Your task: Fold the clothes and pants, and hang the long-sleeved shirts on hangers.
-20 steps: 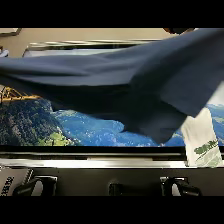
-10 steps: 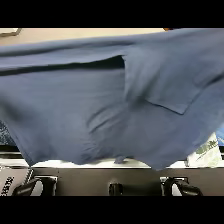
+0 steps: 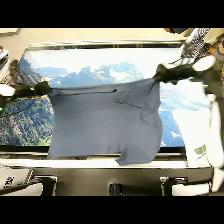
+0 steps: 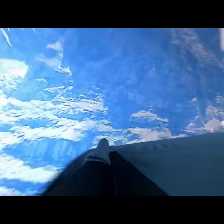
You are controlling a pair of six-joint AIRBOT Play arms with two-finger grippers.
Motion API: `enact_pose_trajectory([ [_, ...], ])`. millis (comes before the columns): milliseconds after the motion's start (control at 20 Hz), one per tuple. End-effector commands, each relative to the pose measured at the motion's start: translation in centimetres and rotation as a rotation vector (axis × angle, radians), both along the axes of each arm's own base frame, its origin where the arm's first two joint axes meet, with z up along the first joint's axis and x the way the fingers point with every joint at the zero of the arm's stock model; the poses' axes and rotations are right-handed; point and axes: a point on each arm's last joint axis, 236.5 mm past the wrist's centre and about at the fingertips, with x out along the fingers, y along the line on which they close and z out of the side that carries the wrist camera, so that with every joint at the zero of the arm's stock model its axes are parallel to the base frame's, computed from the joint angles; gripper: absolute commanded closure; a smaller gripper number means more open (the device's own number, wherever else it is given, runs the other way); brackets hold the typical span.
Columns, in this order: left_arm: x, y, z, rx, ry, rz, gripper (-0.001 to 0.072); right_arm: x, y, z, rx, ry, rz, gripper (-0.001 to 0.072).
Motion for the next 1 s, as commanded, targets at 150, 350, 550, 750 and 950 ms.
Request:
enact_pose_trajectory([
  [150,5.6,-3.2,-6.4,-0.082,-0.001,0.045,0.0693,6.8,-0.2,-10.7,0.149,0.059,-0.268,0.0680],
  [350,6.1,-4.4,-6.3,-0.129,0.028,0.022,0.0556,6.4,-0.6,-10.3,0.174,0.088,-0.286,0.0435],
  [550,3.4,-1.8,-2.5,-0.182,0.130,-0.053,0.0367,1.0,-4.7,-6.7,0.172,0.206,-0.174,0.0215],
  [750,-3.8,3.4,0.7,-0.192,0.250,-0.124,0.0367,-6.7,-12.1,-0.8,0.110,0.202,-0.056,0.0235],
  [950,-10.5,5.9,-0.2,-0.257,0.324,-0.031,0.0367,-15.5,-13.8,-2.6,0.091,0.282,-0.038,0.0234],
])
